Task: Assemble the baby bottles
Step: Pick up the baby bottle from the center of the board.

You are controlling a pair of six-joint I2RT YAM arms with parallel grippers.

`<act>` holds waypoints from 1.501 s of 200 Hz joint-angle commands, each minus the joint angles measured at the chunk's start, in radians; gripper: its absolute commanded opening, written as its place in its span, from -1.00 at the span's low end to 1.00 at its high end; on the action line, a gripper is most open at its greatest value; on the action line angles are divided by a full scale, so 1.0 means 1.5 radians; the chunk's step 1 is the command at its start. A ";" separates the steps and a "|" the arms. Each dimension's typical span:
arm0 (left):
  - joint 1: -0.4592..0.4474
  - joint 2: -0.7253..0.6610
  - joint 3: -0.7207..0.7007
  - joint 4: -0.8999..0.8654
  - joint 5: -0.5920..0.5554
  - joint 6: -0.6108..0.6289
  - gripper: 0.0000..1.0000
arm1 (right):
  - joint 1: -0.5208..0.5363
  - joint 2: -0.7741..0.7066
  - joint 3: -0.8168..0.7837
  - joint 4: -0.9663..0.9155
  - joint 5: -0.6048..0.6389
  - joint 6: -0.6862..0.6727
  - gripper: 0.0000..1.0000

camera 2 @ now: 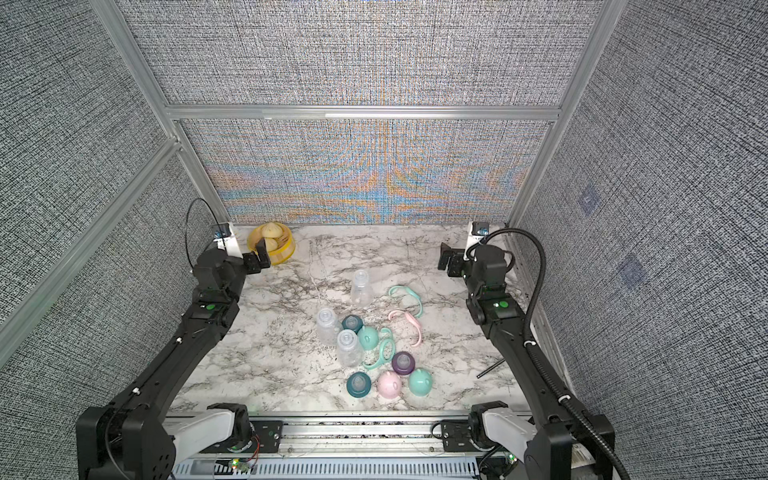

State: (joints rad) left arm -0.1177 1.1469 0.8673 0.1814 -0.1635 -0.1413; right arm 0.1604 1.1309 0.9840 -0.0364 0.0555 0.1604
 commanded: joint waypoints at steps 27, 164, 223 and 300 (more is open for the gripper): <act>-0.049 0.009 0.071 -0.208 0.128 -0.085 1.00 | 0.126 0.096 0.197 -0.324 -0.080 0.028 0.98; -0.139 -0.028 -0.049 -0.148 0.318 -0.099 1.00 | 0.338 0.422 0.370 -0.366 -0.107 -0.055 0.90; -0.141 -0.035 -0.077 -0.133 0.317 -0.103 1.00 | 0.339 0.519 0.440 -0.376 -0.070 -0.072 0.85; -0.142 -0.022 -0.078 -0.123 0.315 -0.103 0.99 | 0.340 0.584 0.479 -0.388 -0.027 -0.078 0.75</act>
State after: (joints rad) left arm -0.3305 1.1049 0.7494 -0.0357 0.3058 -0.2916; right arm 0.6674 1.9976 1.6962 -0.5976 -0.0177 0.0528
